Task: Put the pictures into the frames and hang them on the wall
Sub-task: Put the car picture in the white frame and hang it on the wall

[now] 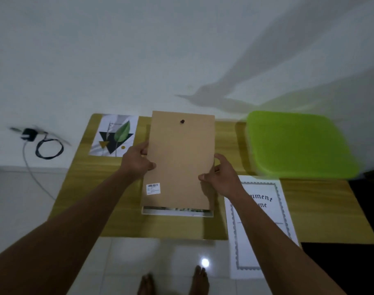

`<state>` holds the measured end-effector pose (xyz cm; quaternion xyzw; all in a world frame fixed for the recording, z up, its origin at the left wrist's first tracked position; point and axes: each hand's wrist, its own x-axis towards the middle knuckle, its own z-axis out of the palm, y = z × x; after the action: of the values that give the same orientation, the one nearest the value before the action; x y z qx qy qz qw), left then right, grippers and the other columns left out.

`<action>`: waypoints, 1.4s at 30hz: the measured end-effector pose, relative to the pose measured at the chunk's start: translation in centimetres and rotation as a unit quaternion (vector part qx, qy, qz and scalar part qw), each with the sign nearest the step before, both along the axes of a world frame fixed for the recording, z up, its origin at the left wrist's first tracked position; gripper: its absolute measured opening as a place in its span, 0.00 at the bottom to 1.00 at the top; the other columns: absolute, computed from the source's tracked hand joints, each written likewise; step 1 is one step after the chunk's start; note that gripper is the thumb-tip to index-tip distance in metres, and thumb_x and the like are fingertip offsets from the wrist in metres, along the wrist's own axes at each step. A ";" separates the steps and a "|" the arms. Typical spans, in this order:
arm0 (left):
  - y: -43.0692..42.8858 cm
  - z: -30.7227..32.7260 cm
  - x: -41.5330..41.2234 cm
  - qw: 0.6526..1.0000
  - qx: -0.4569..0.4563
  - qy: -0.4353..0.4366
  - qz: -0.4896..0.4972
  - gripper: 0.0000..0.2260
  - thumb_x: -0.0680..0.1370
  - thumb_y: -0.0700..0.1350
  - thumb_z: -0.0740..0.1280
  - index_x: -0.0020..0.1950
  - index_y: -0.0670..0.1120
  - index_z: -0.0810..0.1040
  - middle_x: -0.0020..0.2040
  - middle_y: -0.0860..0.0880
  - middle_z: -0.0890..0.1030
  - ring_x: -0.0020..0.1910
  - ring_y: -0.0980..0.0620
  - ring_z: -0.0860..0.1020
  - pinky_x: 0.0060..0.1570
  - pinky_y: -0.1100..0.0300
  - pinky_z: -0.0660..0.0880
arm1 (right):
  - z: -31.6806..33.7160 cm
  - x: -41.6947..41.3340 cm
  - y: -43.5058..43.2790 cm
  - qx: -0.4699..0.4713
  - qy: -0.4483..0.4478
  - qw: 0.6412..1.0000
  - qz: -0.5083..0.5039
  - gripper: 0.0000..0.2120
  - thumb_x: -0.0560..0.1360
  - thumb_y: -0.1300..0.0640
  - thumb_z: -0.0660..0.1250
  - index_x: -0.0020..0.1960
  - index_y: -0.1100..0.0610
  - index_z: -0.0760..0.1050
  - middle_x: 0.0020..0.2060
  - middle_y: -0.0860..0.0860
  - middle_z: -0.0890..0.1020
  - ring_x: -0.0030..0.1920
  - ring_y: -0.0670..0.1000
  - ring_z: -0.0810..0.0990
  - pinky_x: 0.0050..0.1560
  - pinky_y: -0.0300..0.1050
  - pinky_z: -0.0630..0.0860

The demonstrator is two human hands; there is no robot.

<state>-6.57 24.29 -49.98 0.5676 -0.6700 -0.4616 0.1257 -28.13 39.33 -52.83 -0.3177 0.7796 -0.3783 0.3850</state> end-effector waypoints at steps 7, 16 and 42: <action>-1.1 -3.9 1.0 0.998 0.000 -0.043 -0.034 0.39 0.67 0.35 0.77 0.75 0.47 0.65 0.50 0.51 0.78 0.52 0.48 0.78 0.49 0.59 0.73 | -4.1 1.5 -1.0 0.066 0.073 0.995 -0.006 0.42 0.68 0.65 0.76 0.75 0.53 0.60 0.53 0.55 0.79 0.55 0.56 0.80 0.53 0.49 0.77; -1.1 -5.3 0.5 0.996 0.013 -0.062 -0.070 0.39 0.66 0.33 0.75 0.75 0.45 0.66 0.49 0.50 0.78 0.48 0.48 0.79 0.45 0.62 0.70 | -4.6 0.6 -1.3 0.139 0.131 0.981 0.040 0.42 0.67 0.62 0.76 0.76 0.53 0.60 0.60 0.60 0.75 0.56 0.59 0.78 0.53 0.48 0.78; -2.7 -8.2 -1.4 0.972 -0.053 -0.171 -0.154 0.47 0.68 0.59 0.75 0.78 0.42 0.55 0.61 0.40 0.75 0.59 0.41 0.76 0.55 0.47 0.77 | -3.9 0.4 -1.9 0.150 0.131 0.979 0.030 0.35 0.69 0.47 0.76 0.70 0.57 0.66 0.62 0.55 0.72 0.62 0.57 0.73 0.60 0.50 0.72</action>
<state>-7.98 21.54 -58.21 0.5209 -0.7843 -0.3354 -0.0336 -27.72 37.45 -56.76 -0.3264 0.8612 -0.2002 0.3342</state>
